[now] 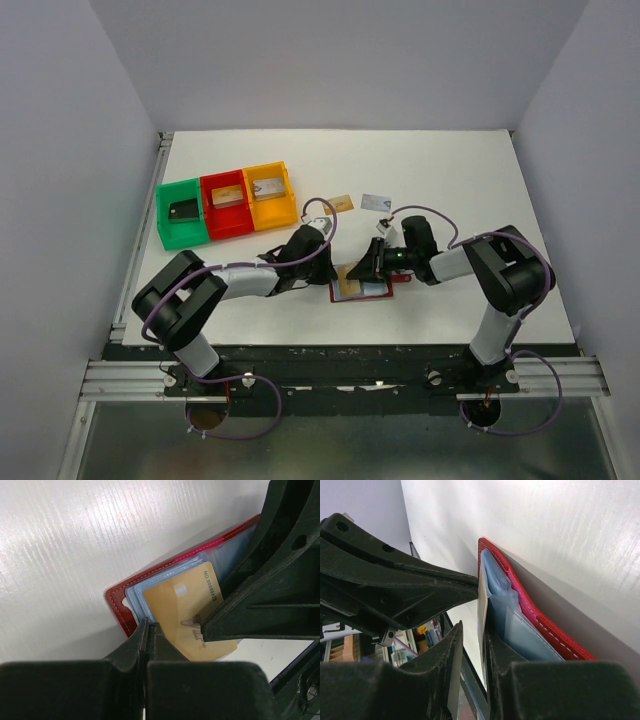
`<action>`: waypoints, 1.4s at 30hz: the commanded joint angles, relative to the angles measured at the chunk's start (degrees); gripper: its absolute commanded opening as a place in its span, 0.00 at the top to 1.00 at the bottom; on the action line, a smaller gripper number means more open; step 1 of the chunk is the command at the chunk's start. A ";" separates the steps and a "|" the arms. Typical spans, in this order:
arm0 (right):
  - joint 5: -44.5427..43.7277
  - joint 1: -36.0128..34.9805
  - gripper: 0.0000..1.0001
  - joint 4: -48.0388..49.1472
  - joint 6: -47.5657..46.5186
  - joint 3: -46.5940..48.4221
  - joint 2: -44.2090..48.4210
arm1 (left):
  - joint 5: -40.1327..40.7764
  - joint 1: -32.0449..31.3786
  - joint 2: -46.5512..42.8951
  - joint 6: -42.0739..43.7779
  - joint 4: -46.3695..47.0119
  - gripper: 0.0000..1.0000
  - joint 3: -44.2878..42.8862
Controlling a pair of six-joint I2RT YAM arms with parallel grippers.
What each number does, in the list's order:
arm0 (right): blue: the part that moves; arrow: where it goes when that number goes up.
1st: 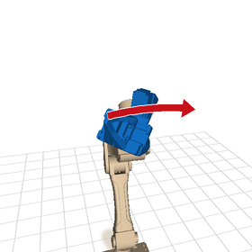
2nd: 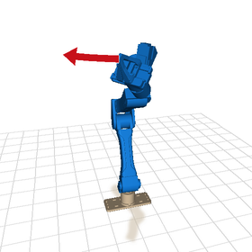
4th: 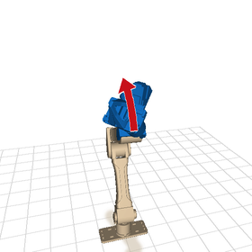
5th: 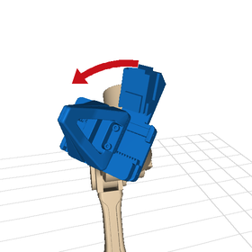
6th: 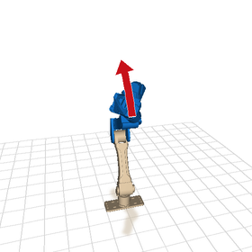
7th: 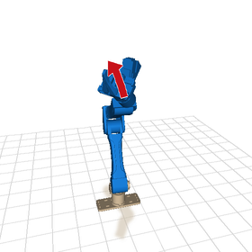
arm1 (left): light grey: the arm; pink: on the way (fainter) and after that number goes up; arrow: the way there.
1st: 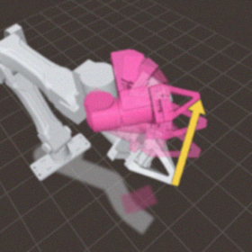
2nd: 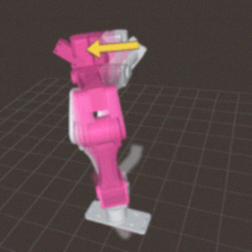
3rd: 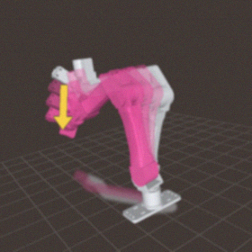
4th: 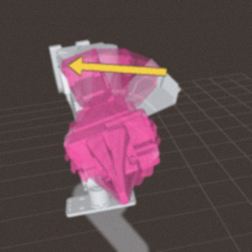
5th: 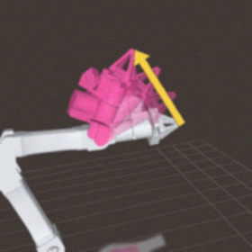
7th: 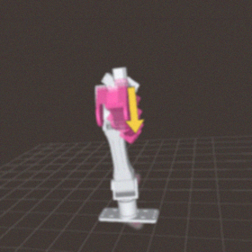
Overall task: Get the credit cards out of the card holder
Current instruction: Remove the credit card from the card holder.
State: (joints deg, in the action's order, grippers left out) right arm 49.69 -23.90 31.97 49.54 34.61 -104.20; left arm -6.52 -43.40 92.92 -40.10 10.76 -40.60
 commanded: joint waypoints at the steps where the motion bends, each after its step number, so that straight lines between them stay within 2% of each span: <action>1: -0.73 -0.97 0.71 -6.38 -3.30 1.25 2.59 | -0.51 -1.08 1.82 -0.15 -2.59 1.00 -1.15; 10: -3.46 -0.88 0.71 -16.31 -7.61 2.57 8.57 | 2.04 -0.29 2.61 -2.53 -4.61 1.00 -0.09; 42: -5.39 0.34 0.75 -24.93 -11.74 2.83 15.96 | 2.22 0.51 4.10 -3.85 -4.88 1.00 0.26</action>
State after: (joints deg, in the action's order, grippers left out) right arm 44.12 -24.01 8.29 38.85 36.49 -90.24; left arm -6.15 -43.11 94.11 -44.45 10.31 -41.25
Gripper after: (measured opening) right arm 0.259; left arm 0.027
